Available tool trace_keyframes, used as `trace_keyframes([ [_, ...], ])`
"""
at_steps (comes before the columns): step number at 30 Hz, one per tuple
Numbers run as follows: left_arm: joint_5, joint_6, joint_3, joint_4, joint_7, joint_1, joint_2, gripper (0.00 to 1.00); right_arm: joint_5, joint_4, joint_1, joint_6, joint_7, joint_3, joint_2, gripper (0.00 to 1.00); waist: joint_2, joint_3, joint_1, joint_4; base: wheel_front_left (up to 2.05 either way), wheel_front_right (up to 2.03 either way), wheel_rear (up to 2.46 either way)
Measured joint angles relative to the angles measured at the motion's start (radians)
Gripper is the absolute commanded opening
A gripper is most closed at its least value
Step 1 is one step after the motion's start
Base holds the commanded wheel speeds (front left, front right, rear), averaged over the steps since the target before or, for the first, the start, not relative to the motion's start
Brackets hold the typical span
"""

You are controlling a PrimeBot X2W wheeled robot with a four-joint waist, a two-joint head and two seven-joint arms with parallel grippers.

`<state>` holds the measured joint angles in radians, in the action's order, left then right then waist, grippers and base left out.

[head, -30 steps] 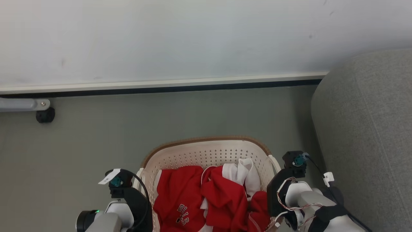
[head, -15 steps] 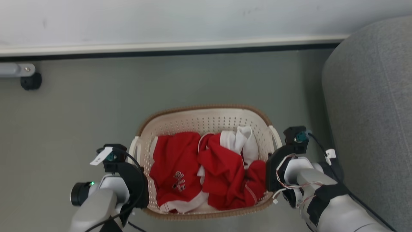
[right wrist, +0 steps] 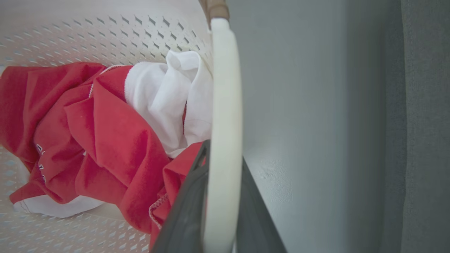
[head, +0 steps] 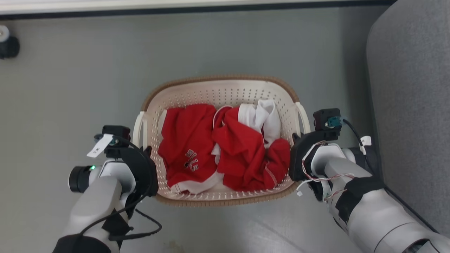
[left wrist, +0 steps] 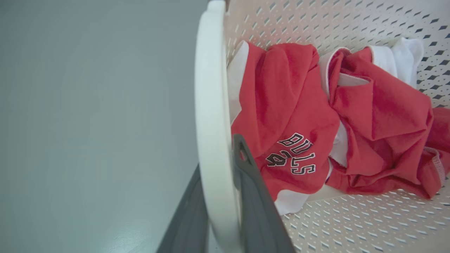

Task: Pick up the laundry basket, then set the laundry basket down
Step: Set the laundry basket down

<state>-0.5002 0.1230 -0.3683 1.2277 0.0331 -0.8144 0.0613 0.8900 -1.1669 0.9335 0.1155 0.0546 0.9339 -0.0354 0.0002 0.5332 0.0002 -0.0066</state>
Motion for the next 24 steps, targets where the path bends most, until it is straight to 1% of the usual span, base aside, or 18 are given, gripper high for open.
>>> trace_keyframes([
  [11, 0.002, 0.000, 0.002, -0.005, -0.045, -0.062, 0.004, 0.00, -0.002, -0.010, 0.057, 0.000, -0.058, -0.006, -0.002, 0.00, -0.0001, 0.111, -0.0001, 0.000, 0.00, 0.00, 0.00],
  [24, 0.002, 0.000, 0.007, -0.011, -0.107, -0.123, 0.011, 0.00, -0.004, -0.007, 0.114, 0.007, -0.129, -0.010, -0.004, 0.00, -0.0001, 0.206, 0.0000, 0.005, 0.00, 0.00, 0.00],
])
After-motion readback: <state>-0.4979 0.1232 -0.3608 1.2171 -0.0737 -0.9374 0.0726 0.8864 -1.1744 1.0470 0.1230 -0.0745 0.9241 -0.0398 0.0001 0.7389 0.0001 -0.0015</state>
